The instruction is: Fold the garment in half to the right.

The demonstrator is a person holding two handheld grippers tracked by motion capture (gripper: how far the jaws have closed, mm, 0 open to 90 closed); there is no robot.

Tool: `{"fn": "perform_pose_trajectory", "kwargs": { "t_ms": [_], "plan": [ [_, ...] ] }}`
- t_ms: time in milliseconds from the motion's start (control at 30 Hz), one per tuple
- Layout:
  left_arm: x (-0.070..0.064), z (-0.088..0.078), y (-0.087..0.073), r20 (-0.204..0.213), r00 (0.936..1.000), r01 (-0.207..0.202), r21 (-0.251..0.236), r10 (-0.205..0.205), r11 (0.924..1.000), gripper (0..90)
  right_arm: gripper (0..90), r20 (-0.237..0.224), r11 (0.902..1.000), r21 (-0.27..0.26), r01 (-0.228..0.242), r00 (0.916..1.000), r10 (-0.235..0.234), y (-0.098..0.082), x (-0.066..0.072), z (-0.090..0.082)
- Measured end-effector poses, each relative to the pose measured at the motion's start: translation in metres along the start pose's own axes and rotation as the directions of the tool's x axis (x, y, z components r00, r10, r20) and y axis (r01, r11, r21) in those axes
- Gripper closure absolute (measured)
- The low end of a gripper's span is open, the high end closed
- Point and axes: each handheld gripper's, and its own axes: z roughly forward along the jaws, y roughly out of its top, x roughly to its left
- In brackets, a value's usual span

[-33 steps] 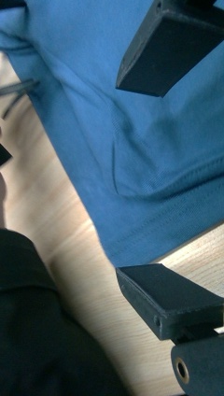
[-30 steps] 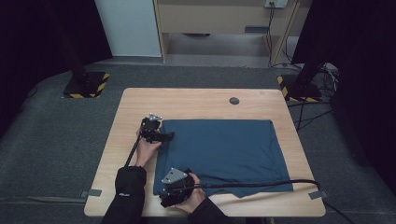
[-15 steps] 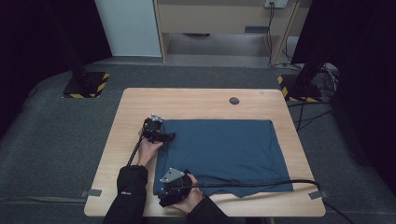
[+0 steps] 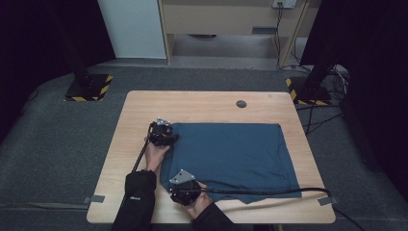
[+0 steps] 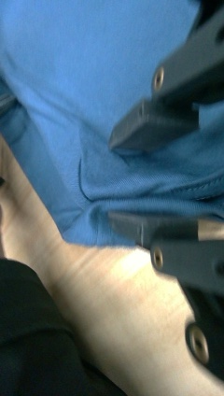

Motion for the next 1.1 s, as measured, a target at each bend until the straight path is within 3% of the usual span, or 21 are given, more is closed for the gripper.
{"fn": "perform_pose_trajectory", "kwargs": {
  "t_ms": [133, 233, 300, 333, 367, 433, 567, 700, 733, 867, 967, 1100],
  "plan": [
    [0.001, -0.001, -0.001, 0.016, 0.9989, 0.045, -0.004, -0.045, 0.9990, 74.8, 79.4, 0.045, 0.9998, -0.018, 0.008, 0.9990, -0.008, -0.003, -0.002, -0.001],
    [0.002, -0.003, 0.004, 0.024, 0.9981, 0.057, 0.027, -0.057, 0.9980, 76.9, 80.6, 0.007, 0.9995, -0.030, 0.006, 1.0000, -0.006, -0.003, -0.009, -0.002],
    [0.002, -0.006, 0.006, 0.027, 0.9980, 0.056, 0.027, -0.056, 0.9981, 77.5, 80.6, -0.018, 0.9985, -0.051, -0.021, 0.9996, 0.020, -0.004, -0.012, -0.005],
    [0.001, -0.009, 0.008, 0.035, 0.9980, 0.051, 0.018, -0.052, 0.9985, 77.7, 80.8, -0.052, 0.9946, -0.086, -0.059, 0.9972, 0.054, -0.003, -0.019, -0.016],
    [0.001, -0.013, 0.011, 0.045, 0.9973, 0.057, 0.006, -0.058, 0.9983, 77.7, 80.8, -0.052, 0.9946, -0.086, -0.059, 0.9972, 0.054, -0.003, -0.019, -0.016],
    [0.001, -0.025, 0.017, 0.072, 0.9948, 0.075, -0.030, -0.072, 0.9968, 77.9, 80.8, -0.059, 0.9904, -0.127, -0.056, 0.9971, 0.049, 0.003, -0.024, -0.033],
    [0.003, -0.040, 0.022, 0.077, 0.9946, 0.074, -0.043, -0.071, 0.9963, 78.2, 80.9, -0.074, 0.9830, -0.180, -0.037, 0.9970, 0.024, 0.017, -0.022, -0.054],
    [0.015, -0.075, 0.028, 0.067, 0.9937, 0.095, -0.075, -0.090, 0.9927, 78.4, 80.9, -0.099, 0.9791, -0.202, -0.023, 0.9951, 0.003, 0.032, -0.015, -0.063],
    [0.019, -0.091, 0.031, 0.052, 0.9945, 0.095, -0.080, -0.091, 0.9922, 78.5, 81.0, -0.125, 0.9762, -0.217, -0.014, 0.9921, -0.013, 0.042, -0.008, -0.066],
    [0.029, -0.136, 0.045, 0.010, 0.9963, 0.086, -0.091, -0.085, 0.9921, 78.8, 81.0, -0.157, 0.9671, -0.254, 0.021, 0.9856, -0.063, 0.068, 0.010, -0.073],
    [0.027, -0.163, 0.059, -0.018, 0.9982, 0.055, -0.093, -0.057, 0.9941, 78.9, 80.9, -0.183, 0.9574, -0.287, 0.031, 0.9793, -0.087, 0.087, 0.019, -0.082],
    [0.016, -0.181, 0.079, -0.039, 0.9990, 0.016, -0.094, -0.020, 0.9955, 78.9, 80.9, -0.183, 0.9466, -0.321, 0.024, 0.9792, -0.087, 0.101, 0.015, -0.100]
  ]
}}
